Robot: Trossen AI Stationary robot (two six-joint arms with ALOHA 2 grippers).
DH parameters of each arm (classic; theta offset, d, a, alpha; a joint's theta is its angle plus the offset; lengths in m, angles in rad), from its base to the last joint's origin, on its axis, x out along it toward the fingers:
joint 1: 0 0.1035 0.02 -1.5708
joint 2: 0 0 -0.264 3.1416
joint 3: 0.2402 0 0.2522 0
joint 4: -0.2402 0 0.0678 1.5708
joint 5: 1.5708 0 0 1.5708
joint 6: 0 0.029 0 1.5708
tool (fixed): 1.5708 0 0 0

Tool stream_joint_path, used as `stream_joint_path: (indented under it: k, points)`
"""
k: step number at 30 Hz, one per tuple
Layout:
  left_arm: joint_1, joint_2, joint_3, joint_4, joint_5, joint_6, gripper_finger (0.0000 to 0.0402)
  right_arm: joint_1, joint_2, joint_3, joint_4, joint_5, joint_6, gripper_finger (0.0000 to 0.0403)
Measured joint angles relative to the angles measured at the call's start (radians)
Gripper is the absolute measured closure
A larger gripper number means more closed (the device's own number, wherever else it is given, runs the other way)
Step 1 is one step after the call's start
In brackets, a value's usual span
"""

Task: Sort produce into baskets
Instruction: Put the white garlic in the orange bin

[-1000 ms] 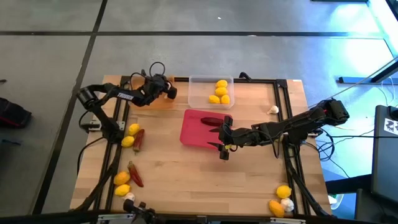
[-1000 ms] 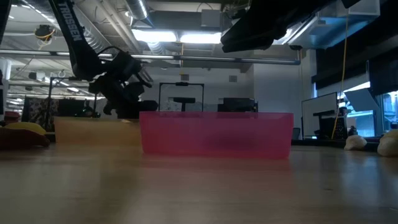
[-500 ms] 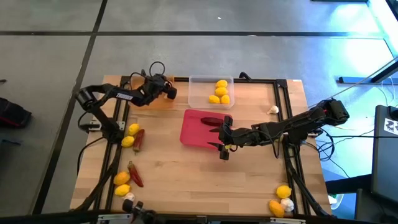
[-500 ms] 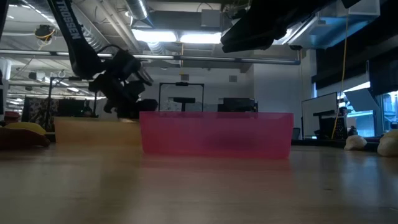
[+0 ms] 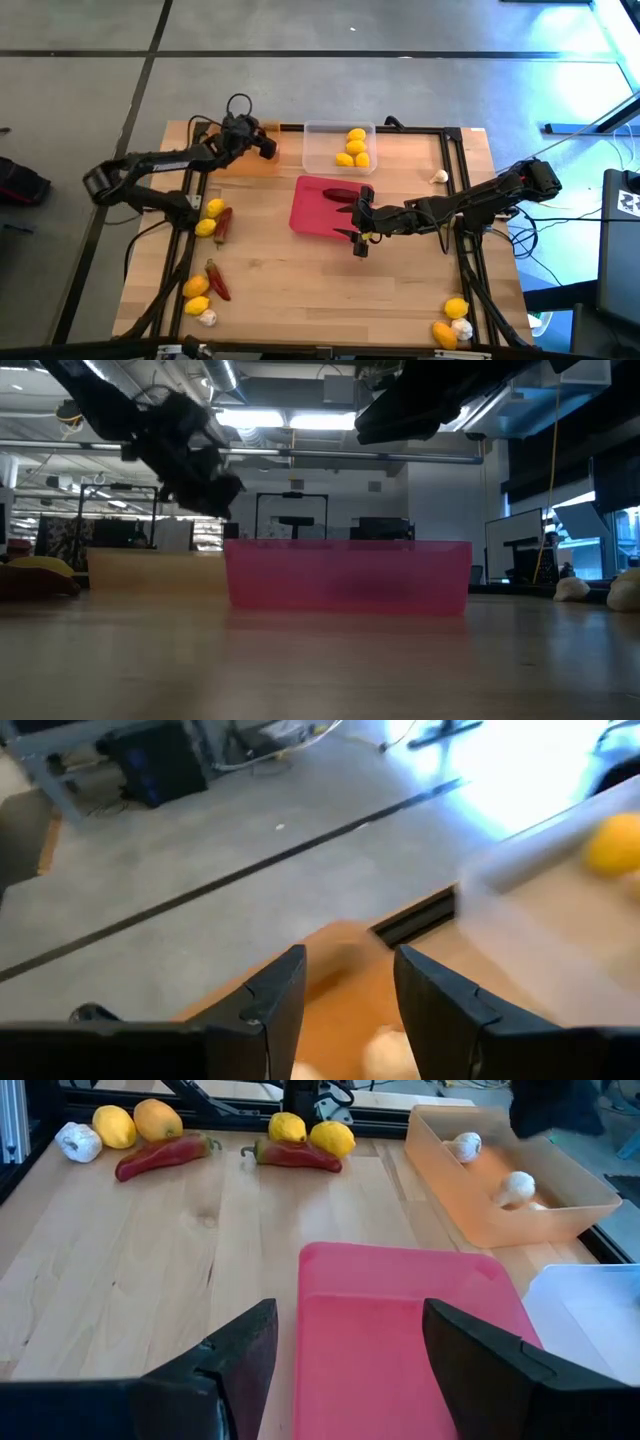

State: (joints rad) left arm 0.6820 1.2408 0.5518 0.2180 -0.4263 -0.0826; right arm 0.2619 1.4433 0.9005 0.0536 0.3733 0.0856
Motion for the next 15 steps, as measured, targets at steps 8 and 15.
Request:
stream_joint_path:
  k: [8,15]
  points:
    - [-0.187,-0.165,-0.004,-0.035,0.005,-0.001,0.0258,0.0,-0.006,0.0,-0.04,0.023,-0.015,0.0162]
    - [-0.359,-0.188,-0.004,-0.036,0.007,-0.079,0.0258,0.0,-0.119,0.0,-0.21,0.101,-0.014,0.0162]
